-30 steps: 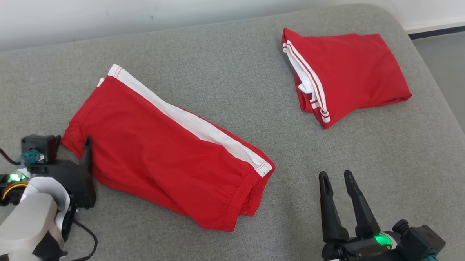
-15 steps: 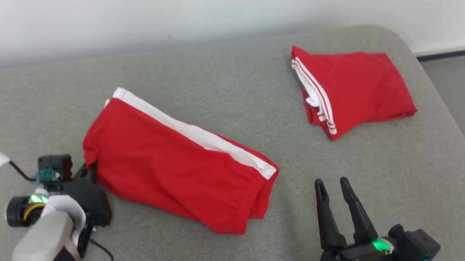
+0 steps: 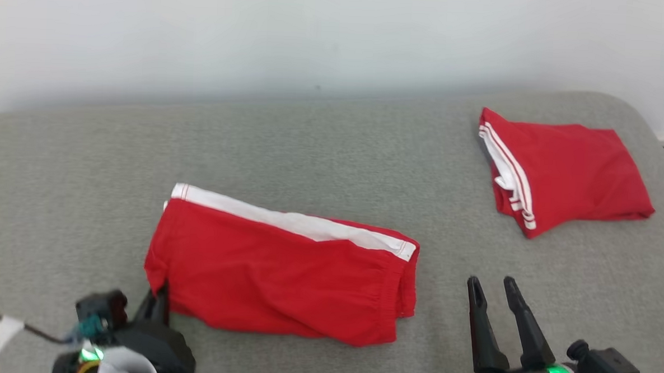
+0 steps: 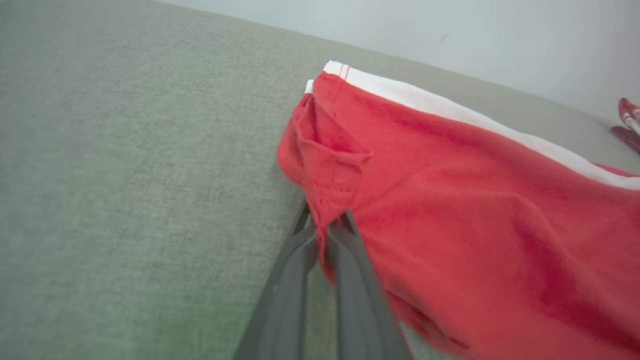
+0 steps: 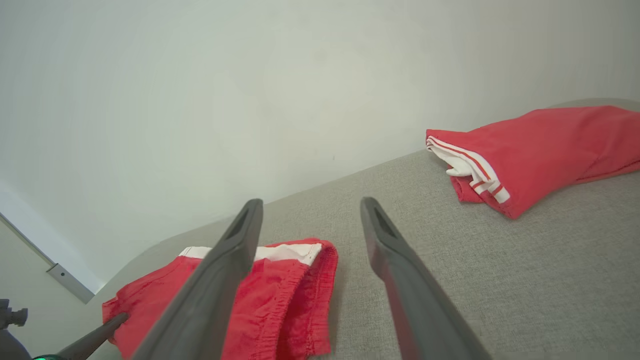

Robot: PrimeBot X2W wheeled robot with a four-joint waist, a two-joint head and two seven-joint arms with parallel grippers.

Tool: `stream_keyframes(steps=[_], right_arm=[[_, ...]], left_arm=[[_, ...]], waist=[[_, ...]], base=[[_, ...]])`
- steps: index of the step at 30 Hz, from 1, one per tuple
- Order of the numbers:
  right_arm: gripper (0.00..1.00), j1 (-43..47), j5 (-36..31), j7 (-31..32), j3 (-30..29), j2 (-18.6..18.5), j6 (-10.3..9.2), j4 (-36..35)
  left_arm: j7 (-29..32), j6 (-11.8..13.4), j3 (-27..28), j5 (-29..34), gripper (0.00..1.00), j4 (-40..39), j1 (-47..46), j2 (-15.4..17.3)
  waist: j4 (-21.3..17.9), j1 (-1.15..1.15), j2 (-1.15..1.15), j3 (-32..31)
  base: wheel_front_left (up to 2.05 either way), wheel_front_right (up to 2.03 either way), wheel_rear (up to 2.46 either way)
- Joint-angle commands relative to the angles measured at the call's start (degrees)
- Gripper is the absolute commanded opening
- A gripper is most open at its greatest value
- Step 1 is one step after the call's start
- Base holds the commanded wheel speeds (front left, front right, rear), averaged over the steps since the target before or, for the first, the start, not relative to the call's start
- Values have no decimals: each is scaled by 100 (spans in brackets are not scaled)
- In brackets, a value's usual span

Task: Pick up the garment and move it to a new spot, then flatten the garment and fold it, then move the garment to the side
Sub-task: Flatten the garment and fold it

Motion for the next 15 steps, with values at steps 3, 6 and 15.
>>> stream_keyframes(steps=[3,6,15], right_arm=[[100,114,-122,-8,-56,40,-10,56],[100,141,-175,-8,-107,59,-10,115],[100,182,-315,-8,-240,82,-10,279]], left_arm=[[-30,211,270,124,0,-614,577,-172],[-29,349,496,204,0,-1069,1015,-319],[-30,533,760,673,0,-1693,1741,-615]], waist=[[265,0,0,-183],[300,0,0,-202],[374,0,0,-201]], base=[[0,0,0],[0,0,0],[0,0,0]])
